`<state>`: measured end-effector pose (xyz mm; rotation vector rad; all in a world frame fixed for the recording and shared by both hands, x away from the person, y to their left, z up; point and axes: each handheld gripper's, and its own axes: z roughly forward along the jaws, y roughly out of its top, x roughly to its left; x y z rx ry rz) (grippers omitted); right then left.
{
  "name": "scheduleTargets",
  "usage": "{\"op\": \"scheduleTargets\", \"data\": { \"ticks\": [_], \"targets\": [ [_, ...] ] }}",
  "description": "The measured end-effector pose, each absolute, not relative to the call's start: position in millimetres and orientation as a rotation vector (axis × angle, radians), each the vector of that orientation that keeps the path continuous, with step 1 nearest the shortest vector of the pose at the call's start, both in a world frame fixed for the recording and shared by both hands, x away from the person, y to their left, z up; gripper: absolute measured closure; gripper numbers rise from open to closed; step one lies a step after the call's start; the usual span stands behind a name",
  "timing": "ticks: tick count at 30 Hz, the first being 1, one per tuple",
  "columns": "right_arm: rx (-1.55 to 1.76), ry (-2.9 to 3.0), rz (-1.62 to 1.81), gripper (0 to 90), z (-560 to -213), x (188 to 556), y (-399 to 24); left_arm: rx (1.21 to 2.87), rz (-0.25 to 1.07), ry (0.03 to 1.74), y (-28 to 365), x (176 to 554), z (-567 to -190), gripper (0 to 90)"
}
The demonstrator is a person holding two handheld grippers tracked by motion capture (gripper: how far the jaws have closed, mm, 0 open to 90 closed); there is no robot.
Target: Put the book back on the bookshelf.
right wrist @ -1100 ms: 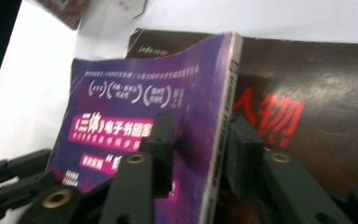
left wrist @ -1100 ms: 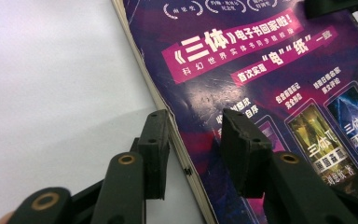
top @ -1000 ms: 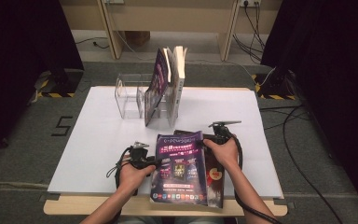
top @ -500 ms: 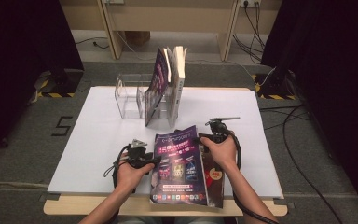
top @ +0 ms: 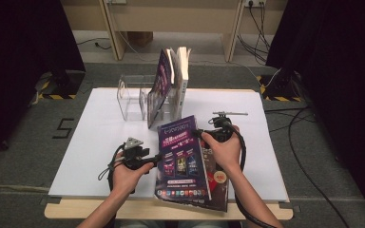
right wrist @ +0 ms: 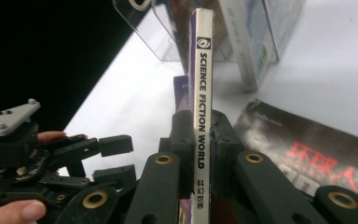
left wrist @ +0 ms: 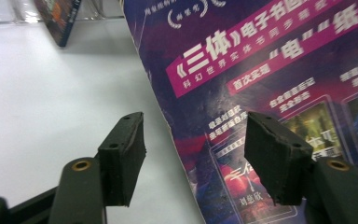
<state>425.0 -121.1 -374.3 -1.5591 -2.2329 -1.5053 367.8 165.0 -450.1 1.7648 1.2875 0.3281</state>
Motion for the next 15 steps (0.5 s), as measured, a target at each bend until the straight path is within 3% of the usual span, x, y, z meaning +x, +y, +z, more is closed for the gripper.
{"op": "scheduleTargets", "data": {
  "ticks": [15],
  "targets": [
    [-1.43, -2.268, -1.708, 83.5, -339, 409, -95, 1.692, 0.356, 1.263, 176, 358, -429, 34.7]
  ]
}}
